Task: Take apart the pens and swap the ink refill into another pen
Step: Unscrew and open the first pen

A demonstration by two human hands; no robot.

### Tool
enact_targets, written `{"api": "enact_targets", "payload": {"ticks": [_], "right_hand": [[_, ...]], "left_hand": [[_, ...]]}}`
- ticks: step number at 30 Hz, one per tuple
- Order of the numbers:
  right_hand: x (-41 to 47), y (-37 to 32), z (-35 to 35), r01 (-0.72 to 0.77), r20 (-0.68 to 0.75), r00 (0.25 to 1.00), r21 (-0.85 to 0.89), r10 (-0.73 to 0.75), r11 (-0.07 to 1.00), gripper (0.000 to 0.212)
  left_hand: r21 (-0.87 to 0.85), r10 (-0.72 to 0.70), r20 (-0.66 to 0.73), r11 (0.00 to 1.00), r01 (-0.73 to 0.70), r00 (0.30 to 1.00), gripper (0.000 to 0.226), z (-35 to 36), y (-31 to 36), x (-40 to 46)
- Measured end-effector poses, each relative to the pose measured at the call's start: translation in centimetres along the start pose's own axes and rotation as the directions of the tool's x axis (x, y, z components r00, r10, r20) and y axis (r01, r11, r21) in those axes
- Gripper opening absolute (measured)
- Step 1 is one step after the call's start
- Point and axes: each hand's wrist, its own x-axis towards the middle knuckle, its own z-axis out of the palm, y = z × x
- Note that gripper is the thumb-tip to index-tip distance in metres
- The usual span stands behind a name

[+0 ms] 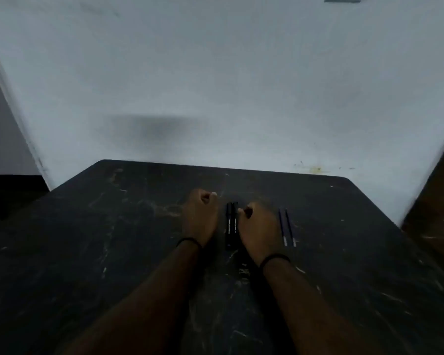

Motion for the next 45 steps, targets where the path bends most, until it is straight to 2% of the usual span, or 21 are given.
{"api": "enact_targets", "payload": {"ticks": [4, 8, 11, 16, 21, 25, 29, 31, 35, 38, 42, 45], "right_hand": [[1.4, 0.1, 0.5, -0.054, 0.005, 0.998, -0.078, 0.055, 0.995, 0.034], [1.3, 0.2, 0.5, -0.039, 0.039, 0.998, -0.106, 0.044, 0.994, 0.027], [1.2, 0.2, 0.3, -0.019, 0.008, 1.000, -0.091, 0.019, 0.996, 0.021], [0.5, -0.3, 0.0, 0.001, 0.047, 0.999, -0.185, 0.008, 0.983, 0.034], [0.4, -0.3, -0.2, -0.008, 0.036, 0.999, -0.215, 0.016, 0.977, 0.028], [0.4, -0.2, -0.4, -0.055, 0.015, 0.998, -0.135, 0.057, 0.989, 0.034], [-0.1, -0.4, -1.2, 0.042, -0.044, 0.998, -0.039, -0.044, 0.998, 0.029], [-0.4, -0.5, -1.7, 0.111, -0.061, 0.992, -0.046, -0.113, 0.993, 0.023], [-1.1, -1.2, -1.7, 0.248, -0.010, 0.968, -0.093, -0.250, 0.964, 0.014], [-1.4, -1.3, -0.8, 0.402, 0.056, 0.915, -0.105, -0.398, 0.909, 0.010], [-1.4, -1.2, -0.5, 0.406, 0.112, 0.909, -0.020, -0.401, 0.914, 0.016], [-1.2, -1.2, -0.7, 0.411, 0.112, 0.909, -0.080, -0.401, 0.908, 0.025]], "left_hand": [[0.049, -0.051, -0.010, 0.997, 0.051, 0.999, 0.019, 0.7, -0.6, 1.2], [0.094, -0.056, 0.015, 0.994, 0.054, 0.998, 0.021, 0.8, -0.8, 1.2], [0.098, -0.040, 0.000, 0.994, 0.040, 0.999, 0.021, 0.7, -0.9, 1.3], [0.082, -0.021, 0.021, 0.996, 0.019, 1.000, 0.019, 0.6, -1.0, 1.0], [0.077, -0.019, 0.034, 0.997, 0.017, 0.999, 0.018, 0.5, -1.0, 0.9], [0.035, 0.000, 0.044, 0.999, -0.001, 0.999, 0.021, 0.3, -0.8, 0.8], [-0.075, 0.041, 0.046, 0.996, -0.038, 0.998, 0.036, 0.2, -0.2, 0.5], [-0.168, 0.049, 0.042, 0.985, -0.041, 0.998, 0.046, 0.2, 0.2, 0.2], [-0.228, 0.072, 0.056, 0.972, -0.058, 0.996, 0.052, 0.0, 0.6, -0.3], [-0.249, 0.090, 0.059, 0.966, -0.073, 0.994, 0.052, -0.1, 0.6, -0.2], [-0.200, 0.124, 0.070, 0.974, -0.108, 0.990, 0.048, -0.1, 0.3, -0.1], [-0.161, 0.138, 0.064, 0.979, -0.126, 0.988, 0.048, 0.1, 0.4, -0.2]]}}
